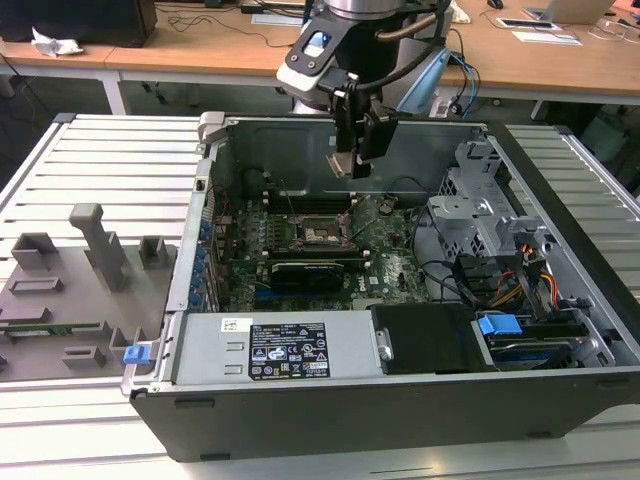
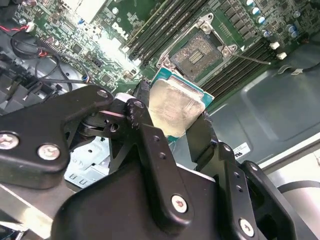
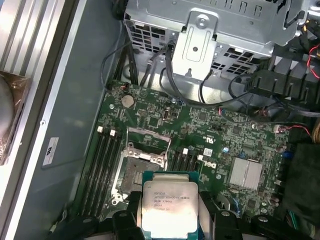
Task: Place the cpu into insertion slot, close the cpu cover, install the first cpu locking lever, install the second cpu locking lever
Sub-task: 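Place the cpu into insertion slot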
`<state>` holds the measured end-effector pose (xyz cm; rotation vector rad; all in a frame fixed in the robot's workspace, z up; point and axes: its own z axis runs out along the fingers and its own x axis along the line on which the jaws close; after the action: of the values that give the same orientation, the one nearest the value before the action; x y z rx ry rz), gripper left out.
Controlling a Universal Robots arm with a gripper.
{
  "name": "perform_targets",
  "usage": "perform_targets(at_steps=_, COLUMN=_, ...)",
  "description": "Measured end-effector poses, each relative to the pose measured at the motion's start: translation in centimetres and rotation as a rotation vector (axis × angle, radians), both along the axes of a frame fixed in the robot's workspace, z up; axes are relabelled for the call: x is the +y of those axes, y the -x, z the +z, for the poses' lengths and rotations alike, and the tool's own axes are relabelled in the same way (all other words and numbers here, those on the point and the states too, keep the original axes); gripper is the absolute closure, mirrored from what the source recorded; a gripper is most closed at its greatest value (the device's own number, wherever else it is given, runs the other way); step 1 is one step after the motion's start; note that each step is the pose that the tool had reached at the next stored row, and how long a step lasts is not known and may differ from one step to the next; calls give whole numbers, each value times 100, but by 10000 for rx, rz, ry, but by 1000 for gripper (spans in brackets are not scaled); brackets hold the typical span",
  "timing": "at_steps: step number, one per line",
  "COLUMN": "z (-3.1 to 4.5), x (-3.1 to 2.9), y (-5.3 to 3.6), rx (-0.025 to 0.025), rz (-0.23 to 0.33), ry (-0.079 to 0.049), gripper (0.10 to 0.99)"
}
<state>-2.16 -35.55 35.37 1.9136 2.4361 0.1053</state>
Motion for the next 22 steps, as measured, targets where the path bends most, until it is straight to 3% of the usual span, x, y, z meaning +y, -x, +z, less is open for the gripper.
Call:
perform_targets(at_steps=5, z=-44, x=0, y=0, rx=2, rz=-1072, ry=11, gripper=549)
perform_targets(at_steps=11, z=-148, x=0, y=1, rx=19, rz=-1198, ry=18, gripper=549)
perform_targets(at_steps=16, z=-203, x=1, y=1, rx=110, rz=-1789, ry=94, gripper=549)
perform_targets(at_steps=22, z=-273, x=2, y=61, rx=112, rz=-1879, ry=94, gripper=549)
